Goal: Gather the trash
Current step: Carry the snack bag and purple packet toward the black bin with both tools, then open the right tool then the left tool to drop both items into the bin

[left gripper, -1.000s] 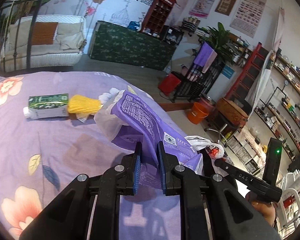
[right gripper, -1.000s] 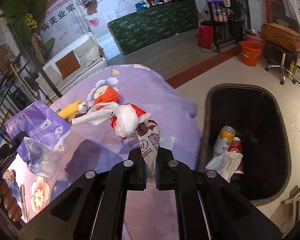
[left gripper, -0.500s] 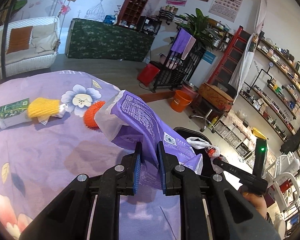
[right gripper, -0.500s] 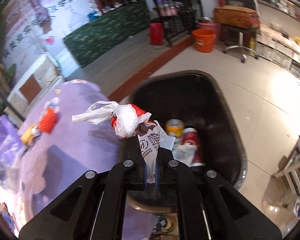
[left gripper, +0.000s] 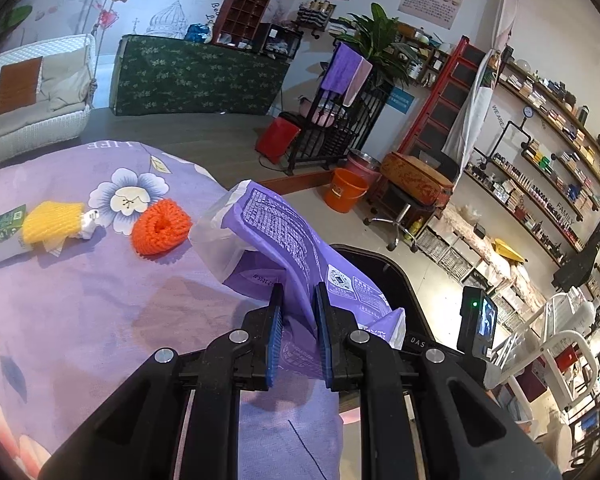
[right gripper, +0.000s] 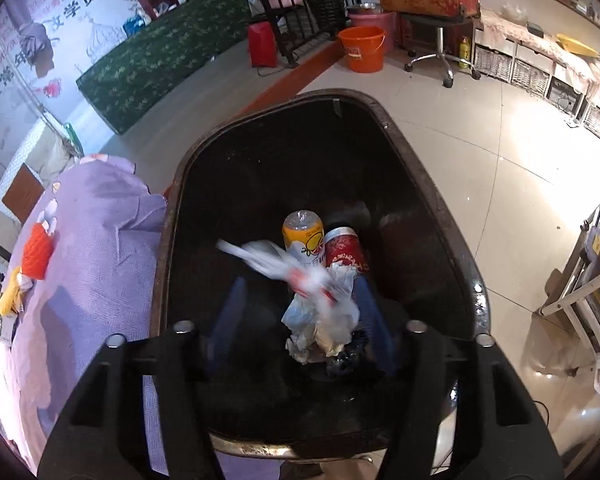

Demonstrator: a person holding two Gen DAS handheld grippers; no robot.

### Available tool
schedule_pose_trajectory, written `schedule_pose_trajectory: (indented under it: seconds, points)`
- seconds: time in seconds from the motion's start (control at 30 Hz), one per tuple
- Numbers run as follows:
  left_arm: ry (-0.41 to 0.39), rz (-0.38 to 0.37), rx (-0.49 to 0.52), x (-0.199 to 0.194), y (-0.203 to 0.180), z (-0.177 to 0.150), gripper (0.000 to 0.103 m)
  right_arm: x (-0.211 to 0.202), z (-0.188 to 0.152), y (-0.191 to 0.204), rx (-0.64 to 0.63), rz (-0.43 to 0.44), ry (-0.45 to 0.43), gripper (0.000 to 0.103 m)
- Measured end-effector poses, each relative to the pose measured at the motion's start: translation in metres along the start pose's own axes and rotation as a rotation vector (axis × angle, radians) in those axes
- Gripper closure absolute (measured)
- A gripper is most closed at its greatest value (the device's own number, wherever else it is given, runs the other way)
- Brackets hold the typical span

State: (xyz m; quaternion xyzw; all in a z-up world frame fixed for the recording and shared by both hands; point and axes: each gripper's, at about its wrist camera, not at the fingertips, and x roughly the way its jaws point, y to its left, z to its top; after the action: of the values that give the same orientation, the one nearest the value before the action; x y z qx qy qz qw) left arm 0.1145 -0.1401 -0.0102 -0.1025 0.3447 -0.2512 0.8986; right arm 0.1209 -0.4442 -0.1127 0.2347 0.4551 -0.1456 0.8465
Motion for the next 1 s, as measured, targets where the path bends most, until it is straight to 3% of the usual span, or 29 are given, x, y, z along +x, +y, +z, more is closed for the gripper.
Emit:
schedule_pose_trajectory:
  seconds: [0.23,0.6,0.77,1.0]
  points:
    - [0.081,-0.063,0.029,0.031,-0.021,-0.003,0.088,-0.033,0.007,-0.02,0.051,0.0,-0.082,0.041]
    - [0.166,-0.127,0.238,0.092,-0.103,-0.016,0.087,-0.077,0.019,-0.071,0.164,-0.062,-0.194,0.037]
    - [0.188,-0.131,0.317,0.111,-0.129,-0.022,0.088,-0.084,0.021,-0.087,0.195,-0.088,-0.211,0.037]
    - [0.186,-0.064,0.463,0.134,-0.155,-0.037,0.087,-0.087,0.019,-0.096,0.204,-0.108,-0.212,0.037]
